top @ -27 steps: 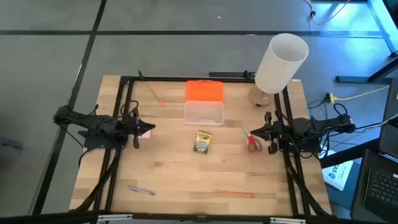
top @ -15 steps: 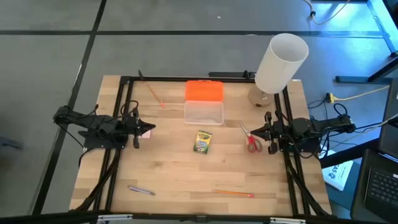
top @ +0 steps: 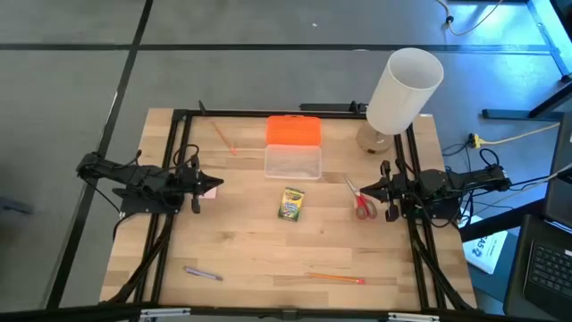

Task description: Pack school essentials

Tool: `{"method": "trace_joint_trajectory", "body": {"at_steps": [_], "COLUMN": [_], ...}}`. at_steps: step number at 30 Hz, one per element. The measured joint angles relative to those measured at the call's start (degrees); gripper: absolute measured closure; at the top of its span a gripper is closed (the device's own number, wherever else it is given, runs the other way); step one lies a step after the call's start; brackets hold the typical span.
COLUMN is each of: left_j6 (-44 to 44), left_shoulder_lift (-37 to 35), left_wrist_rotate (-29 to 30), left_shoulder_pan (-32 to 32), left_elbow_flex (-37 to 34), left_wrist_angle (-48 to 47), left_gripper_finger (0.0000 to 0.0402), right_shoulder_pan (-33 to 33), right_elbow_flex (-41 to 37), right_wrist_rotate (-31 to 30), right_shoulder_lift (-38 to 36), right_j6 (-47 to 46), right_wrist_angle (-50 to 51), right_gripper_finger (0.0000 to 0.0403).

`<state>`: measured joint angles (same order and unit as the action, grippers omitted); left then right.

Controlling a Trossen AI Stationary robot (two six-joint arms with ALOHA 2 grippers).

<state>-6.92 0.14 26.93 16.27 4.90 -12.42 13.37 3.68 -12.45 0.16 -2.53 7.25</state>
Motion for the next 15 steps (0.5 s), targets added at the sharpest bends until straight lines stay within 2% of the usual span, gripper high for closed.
{"method": "trace_joint_trajectory", "body": {"at_steps": [15], "left_j6": [0.0], "left_shoulder_lift": [0.0], "left_wrist_rotate": [0.0], "left_shoulder_pan": [0.0], "left_elbow_flex": [0.0], "left_wrist_angle": [0.0], "left_gripper_finger": [0.0401], "right_shoulder_pan": [0.0], "right_elbow_flex": [0.0], "right_wrist_rotate": [0.0], "right_shoulder_lift": [0.0], "right_j6": [0.0], "right_wrist_angle": [-1.1], "right_gripper_finger": [0.0397]}}
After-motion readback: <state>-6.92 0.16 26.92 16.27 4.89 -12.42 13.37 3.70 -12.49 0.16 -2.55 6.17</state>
